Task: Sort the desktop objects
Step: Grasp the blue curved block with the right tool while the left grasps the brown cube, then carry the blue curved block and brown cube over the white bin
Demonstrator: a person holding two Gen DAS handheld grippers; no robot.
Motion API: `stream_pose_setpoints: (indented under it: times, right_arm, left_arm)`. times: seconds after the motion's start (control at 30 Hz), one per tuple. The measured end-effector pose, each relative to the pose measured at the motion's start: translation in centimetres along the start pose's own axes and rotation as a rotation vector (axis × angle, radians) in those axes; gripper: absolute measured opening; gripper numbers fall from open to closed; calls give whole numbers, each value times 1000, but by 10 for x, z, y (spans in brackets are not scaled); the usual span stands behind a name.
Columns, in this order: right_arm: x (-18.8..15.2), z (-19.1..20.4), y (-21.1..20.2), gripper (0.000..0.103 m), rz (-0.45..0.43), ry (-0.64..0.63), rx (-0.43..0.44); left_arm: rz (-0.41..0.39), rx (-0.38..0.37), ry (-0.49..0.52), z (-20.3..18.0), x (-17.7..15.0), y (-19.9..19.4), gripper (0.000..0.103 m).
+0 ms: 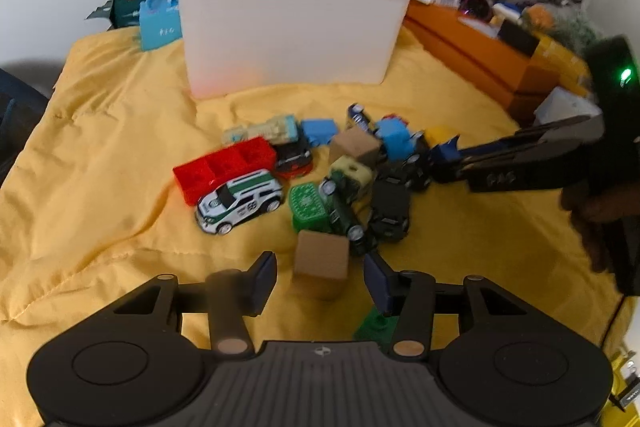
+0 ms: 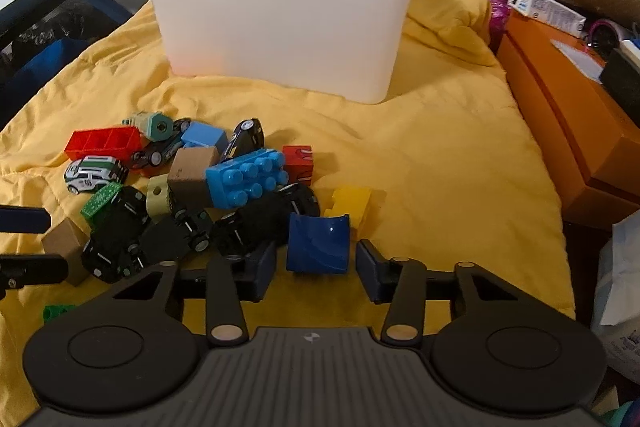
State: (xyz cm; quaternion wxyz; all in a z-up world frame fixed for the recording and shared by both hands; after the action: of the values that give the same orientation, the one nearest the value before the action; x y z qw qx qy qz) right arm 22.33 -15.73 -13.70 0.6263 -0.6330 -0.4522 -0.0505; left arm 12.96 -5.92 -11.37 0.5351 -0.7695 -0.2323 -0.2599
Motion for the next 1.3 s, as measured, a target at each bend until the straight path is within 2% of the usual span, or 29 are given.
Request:
stream_pose_setpoints:
  times: [0.03, 0.1, 0.13, 0.33, 0.6, 0.77, 1.0, 1.3]
  right_arm:
    - [0, 0, 1, 37, 5, 1, 1]
    - [1, -2, 3, 37, 17, 15, 12]
    - [1, -2, 2, 37, 19, 23, 20]
    - [-2, -8, -8, 37, 16, 59, 29]
    - [3, -18, -38, 37, -26, 145, 68]
    - [26, -19, -58, 37, -78, 181, 102]
    - [75, -11, -77, 37, -148, 196, 149]
    - [127, -15, -85, 37, -213, 220, 174]
  left_arm:
    - [0, 3, -11, 2, 1, 2, 52]
    - [8, -10, -18, 4, 2, 7, 47]
    - [12, -20, -14, 4, 2, 8, 35]
    - [-11, -40, 5, 0, 5, -1, 34]
    - [-109, 0, -77, 20, 35, -38, 35]
    - [-163, 31, -104, 36, 68, -55, 35]
    - [-219, 41, -92, 45, 115, -68, 35]
    - [-241, 54, -62, 55, 165, -73, 35]
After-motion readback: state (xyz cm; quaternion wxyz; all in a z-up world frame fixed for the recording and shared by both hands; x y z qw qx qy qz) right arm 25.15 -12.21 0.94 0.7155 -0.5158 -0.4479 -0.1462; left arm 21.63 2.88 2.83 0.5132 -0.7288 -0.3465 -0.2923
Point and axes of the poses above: each gripper's, at about its wrist camera, not at the fingertips, and y roughly the way its jaws point, z to its left, x to its top, the point moved 9 cm from there along y, roughly the way its jaws point, and after that the axes turned 14 degrees about -x, right-handed, at the moved point
